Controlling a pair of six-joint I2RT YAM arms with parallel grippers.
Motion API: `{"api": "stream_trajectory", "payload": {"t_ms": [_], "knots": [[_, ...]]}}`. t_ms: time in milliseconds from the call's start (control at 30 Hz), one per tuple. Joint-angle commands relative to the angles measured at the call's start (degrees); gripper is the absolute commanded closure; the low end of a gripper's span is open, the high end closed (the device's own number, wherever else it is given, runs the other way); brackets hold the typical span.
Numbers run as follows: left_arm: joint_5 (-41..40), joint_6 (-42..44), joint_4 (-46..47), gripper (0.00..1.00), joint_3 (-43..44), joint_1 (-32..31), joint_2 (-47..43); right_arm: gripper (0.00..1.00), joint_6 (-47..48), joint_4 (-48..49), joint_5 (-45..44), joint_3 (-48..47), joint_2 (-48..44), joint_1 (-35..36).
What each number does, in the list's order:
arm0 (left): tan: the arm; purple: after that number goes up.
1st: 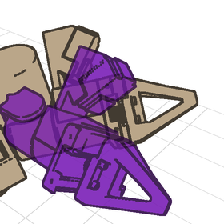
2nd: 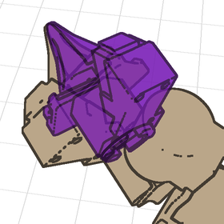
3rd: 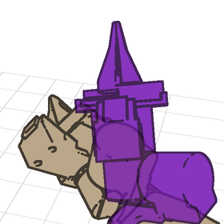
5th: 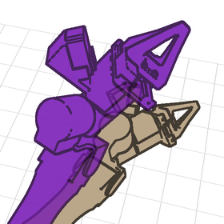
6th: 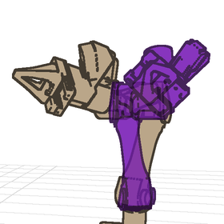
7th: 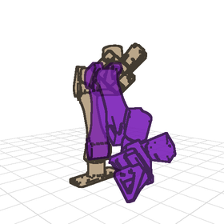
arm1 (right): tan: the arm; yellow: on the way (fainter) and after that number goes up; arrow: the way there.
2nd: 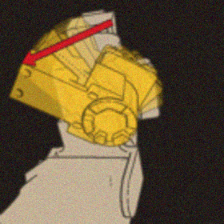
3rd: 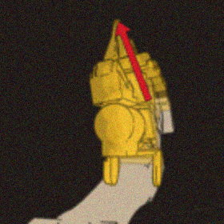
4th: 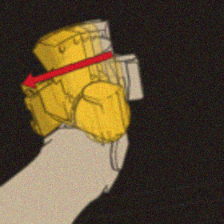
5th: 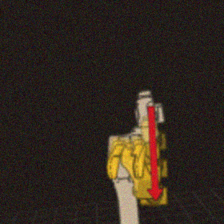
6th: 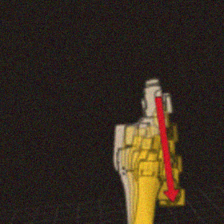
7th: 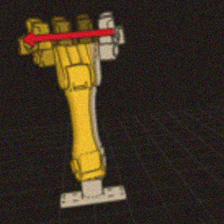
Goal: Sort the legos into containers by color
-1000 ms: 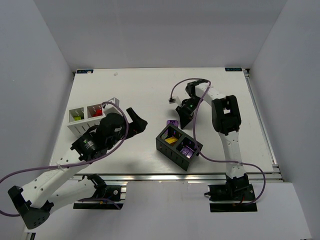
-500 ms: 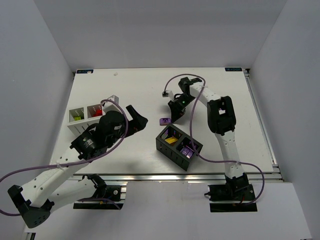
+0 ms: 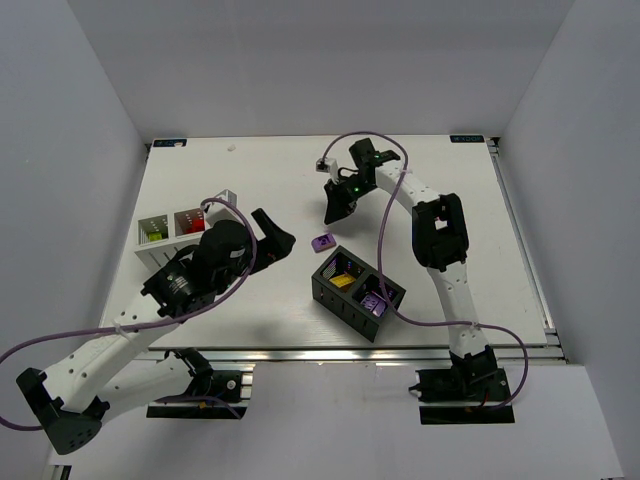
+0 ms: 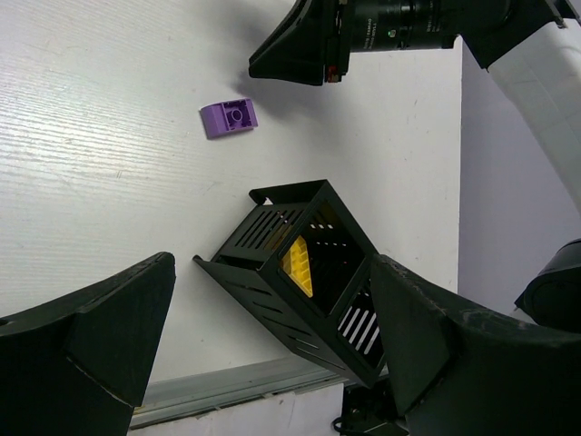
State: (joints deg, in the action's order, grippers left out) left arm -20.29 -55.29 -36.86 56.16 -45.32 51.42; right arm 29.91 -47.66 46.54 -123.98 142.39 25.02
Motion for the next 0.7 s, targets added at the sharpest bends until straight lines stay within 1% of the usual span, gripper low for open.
{"api": "stream_trajectory", "payload": {"t_ms": [0,33,67,100,133,167,200,233,267,300,333,433,467,567,667], "knots": [[-0.71,-0.61,0.12,0.02,1.93,0.23,0.35,0.71,0.31,2.04,2.50,-1.35,-1.05,0.74],[-0.89,-0.52,0.04,0.02,2.02,0.23,0.52,0.66,1.19,2.04,2.15,-0.83,-2.10,0.39],[-0.97,-0.44,0.04,0.02,2.02,0.23,0.52,0.59,4.94,1.52,1.54,-0.21,-2.98,0.12],[-0.98,-0.52,0.04,0.02,1.94,0.23,0.61,0.46,8.20,0.12,0.84,0.84,-4.99,-0.05],[-0.98,-0.35,0.38,0.02,1.76,0.23,0.53,0.41,11.80,-3.72,0.13,1.46,-5.88,-0.23],[-1.06,-0.26,0.56,0.02,1.41,0.23,0.35,0.37,20.89,-6.11,-1.09,1.81,-7.37,0.03],[-0.98,-0.26,0.74,0.02,0.88,0.23,0.18,0.29,24.98,-8.74,-1.89,3.21,-7.91,0.12],[-0.89,-0.35,1.26,0.02,0.44,0.23,-0.26,0.26,27.80,-11.38,-2.42,4.27,-8.52,0.38],[-0.97,-0.35,1.53,0.02,0.01,0.23,-0.44,0.24,30.09,-11.84,-3.12,5.41,-9.66,0.39],[-0.89,-0.35,1.79,0.02,-0.43,0.23,-0.70,0.20,31.86,-11.67,-3.65,7.25,-10.02,0.39],[-0.89,-0.26,2.14,0.02,-1.13,0.23,-0.88,0.20,32.57,-11.23,-4.00,7.53,-10.20,0.39],[-0.97,-0.43,2.15,0.02,-2.10,0.23,-1.93,0.15,33.28,-10.53,-4.97,6.13,-9.41,0.64],[-1.24,-0.52,2.06,0.02,-2.28,0.23,-2.46,0.11,33.11,-10.26,-5.23,5.25,-8.45,0.82],[-1.50,-0.87,1.18,0.02,-2.81,0.23,-3.60,0.11,33.98,-10.09,-6.11,2.61,-6.78,1.26],[-1.94,-1.58,0.48,0.02,-3.43,0.23,-5.01,0.11,36.79,-8.69,-6.64,3.83,-6.77,2.05]]}}
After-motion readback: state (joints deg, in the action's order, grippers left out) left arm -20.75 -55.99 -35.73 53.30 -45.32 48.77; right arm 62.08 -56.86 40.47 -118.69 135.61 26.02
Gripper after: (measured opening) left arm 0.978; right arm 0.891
